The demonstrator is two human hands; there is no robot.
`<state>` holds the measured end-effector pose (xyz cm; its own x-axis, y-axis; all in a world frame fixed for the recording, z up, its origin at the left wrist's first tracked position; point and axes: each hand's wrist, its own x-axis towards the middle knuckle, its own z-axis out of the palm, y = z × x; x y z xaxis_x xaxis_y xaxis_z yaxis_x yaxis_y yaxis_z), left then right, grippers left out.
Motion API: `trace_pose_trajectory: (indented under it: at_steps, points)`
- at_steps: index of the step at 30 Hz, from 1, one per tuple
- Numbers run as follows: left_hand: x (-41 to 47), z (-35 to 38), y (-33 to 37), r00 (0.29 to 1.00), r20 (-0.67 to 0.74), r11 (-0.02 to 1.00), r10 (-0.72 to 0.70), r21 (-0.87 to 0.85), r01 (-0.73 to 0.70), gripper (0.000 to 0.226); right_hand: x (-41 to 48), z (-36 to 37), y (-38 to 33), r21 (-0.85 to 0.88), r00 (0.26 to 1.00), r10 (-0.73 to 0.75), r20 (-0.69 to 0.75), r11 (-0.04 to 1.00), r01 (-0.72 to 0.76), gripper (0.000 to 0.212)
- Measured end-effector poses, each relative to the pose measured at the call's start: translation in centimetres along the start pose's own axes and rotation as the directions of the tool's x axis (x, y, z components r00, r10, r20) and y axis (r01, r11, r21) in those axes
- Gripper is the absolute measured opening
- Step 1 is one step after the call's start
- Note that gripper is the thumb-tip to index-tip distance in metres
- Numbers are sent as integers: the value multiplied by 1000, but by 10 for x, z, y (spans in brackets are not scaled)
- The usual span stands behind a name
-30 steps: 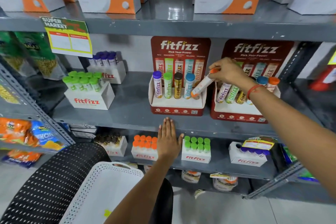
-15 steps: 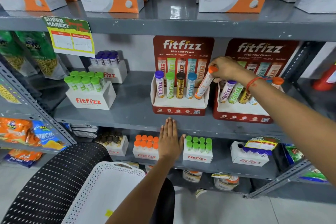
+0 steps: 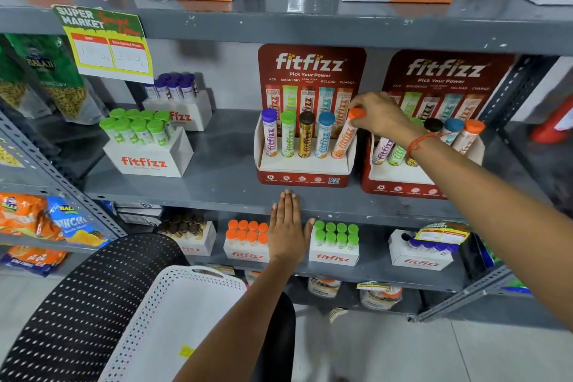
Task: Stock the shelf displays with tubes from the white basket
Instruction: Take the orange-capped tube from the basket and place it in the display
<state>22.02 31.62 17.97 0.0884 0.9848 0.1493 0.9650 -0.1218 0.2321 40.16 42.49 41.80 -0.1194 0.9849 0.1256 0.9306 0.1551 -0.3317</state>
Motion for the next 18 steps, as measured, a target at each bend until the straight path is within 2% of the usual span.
trace_pose_trajectory:
  at_steps: [6,10,14,18]
  points:
    - [1,4,1,1000,3,1000,-19,2,19,73,1,18,0,-19,996,-20,90,1000,21,36]
    - [1,6,0,1000,3,1000,-13,4,13,74,2,23,1,-25,998,-4,65,1000,6,30]
    - [3,-6,5,996,86,1000,-21,4,21,80,-6,25,-5,-84,998,16,57,996,-11,47]
    - [6,-43,18,982,175,990,-69,-106,89,78,-30,18,-18,-63,998,34,-60,997,-37,53]
